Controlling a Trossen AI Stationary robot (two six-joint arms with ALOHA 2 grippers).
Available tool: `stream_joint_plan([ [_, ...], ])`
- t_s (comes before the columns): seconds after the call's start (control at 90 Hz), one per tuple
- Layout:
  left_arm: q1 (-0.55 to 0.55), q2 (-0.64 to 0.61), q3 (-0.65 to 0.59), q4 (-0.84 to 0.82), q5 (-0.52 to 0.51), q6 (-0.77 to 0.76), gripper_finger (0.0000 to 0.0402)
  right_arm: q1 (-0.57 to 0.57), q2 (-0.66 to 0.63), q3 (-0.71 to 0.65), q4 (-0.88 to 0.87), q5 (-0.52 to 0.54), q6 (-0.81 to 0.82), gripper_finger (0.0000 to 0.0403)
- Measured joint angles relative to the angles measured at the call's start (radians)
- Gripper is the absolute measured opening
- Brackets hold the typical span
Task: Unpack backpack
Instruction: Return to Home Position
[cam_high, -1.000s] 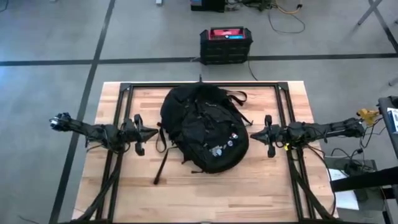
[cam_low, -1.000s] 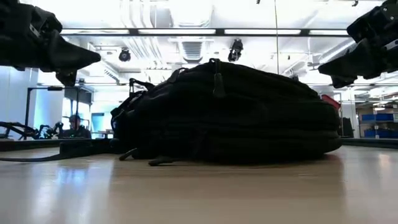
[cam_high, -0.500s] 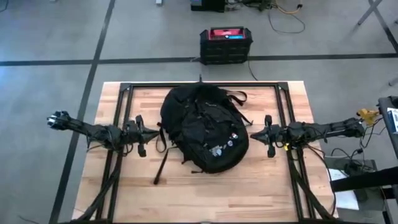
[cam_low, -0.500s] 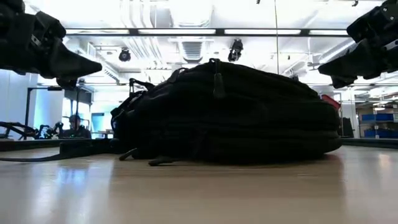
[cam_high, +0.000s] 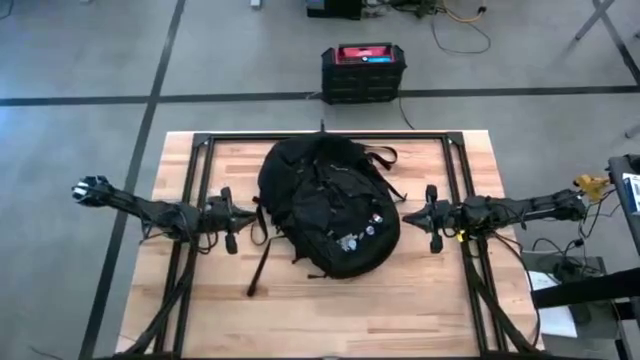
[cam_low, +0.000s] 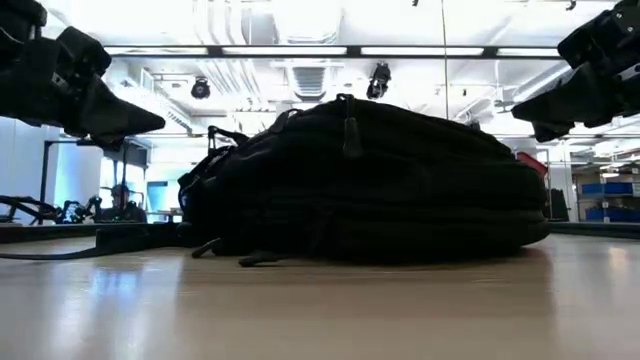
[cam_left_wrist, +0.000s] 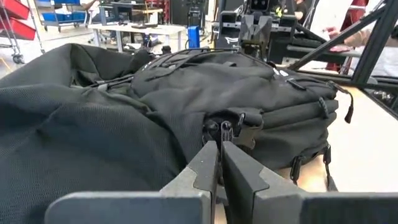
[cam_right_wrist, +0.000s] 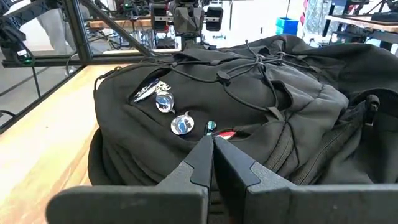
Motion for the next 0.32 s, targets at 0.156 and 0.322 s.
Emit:
stream_joint_plan([
  [0.156,0.000,0.022,0.000,0.000,0.000,0.000,0.0007,0.000,0.000,0.000,0.000,0.000,0.000,0.0000],
  [0.322,0.000,0.043,0.000,0.000,0.000,0.000,0.0007,0.000,0.000,0.000,0.000,0.000,0.000,0.0000],
])
